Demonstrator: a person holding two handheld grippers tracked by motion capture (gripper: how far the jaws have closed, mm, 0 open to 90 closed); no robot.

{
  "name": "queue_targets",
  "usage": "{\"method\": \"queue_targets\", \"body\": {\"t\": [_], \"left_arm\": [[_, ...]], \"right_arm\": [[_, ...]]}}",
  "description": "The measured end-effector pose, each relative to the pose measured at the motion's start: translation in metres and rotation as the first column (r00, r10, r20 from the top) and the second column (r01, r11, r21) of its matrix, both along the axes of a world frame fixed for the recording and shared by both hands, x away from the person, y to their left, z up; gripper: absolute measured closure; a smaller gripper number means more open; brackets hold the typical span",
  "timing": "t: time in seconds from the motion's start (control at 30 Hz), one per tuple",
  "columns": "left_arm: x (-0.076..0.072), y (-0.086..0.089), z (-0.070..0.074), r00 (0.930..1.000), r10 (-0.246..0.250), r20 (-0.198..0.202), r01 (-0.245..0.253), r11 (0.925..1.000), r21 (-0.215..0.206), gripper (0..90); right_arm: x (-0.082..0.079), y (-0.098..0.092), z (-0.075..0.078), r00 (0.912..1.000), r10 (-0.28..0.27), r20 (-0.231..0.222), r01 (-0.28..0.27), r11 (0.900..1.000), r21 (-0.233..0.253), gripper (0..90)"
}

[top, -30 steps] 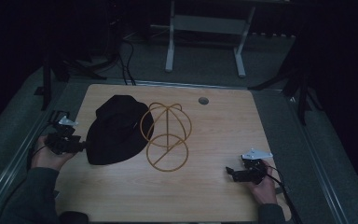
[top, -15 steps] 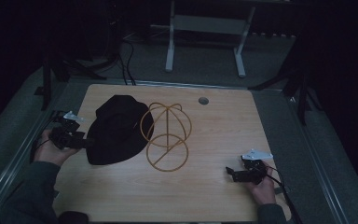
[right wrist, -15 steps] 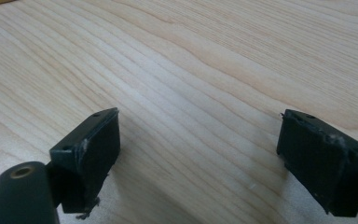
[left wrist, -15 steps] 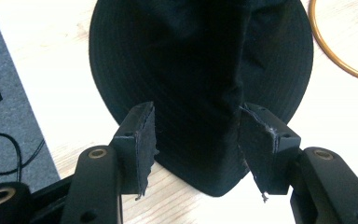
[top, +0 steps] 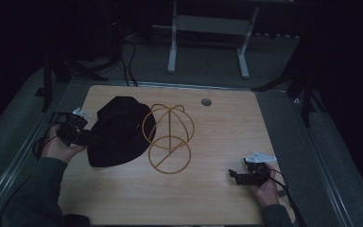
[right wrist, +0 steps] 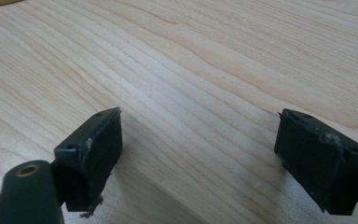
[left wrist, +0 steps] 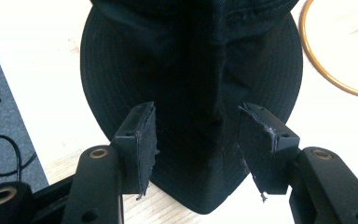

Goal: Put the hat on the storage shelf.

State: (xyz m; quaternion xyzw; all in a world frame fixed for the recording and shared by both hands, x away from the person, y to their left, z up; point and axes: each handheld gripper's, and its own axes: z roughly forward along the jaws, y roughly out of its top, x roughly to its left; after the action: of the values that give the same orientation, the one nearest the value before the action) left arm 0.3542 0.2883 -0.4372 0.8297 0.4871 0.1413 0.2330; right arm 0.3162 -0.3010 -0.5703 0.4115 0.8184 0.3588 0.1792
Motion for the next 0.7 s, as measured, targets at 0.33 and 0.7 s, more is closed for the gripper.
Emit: {"method": "queue_targets", "body": {"t": [0.33, 0.7], "left_arm": [[0.016, -0.007, 0.004, 0.9987, -0.009, -0.051, 0.01, 0.9998, 0.016, 50.8], [0.032, -0.013, 0.001, 0.9915, -0.012, -0.13, 0.017, 0.9991, 0.038, 54.4]], "right_arm": [[0.0, 0.0, 0.0, 1.0, -0.004, 0.0, 0.004, 1.0, 0.001, 15.5], [0.0, -0.001, 0.0, 0.9998, -0.018, 0.006, 0.018, 1.0, 0.004, 18.4]]}}
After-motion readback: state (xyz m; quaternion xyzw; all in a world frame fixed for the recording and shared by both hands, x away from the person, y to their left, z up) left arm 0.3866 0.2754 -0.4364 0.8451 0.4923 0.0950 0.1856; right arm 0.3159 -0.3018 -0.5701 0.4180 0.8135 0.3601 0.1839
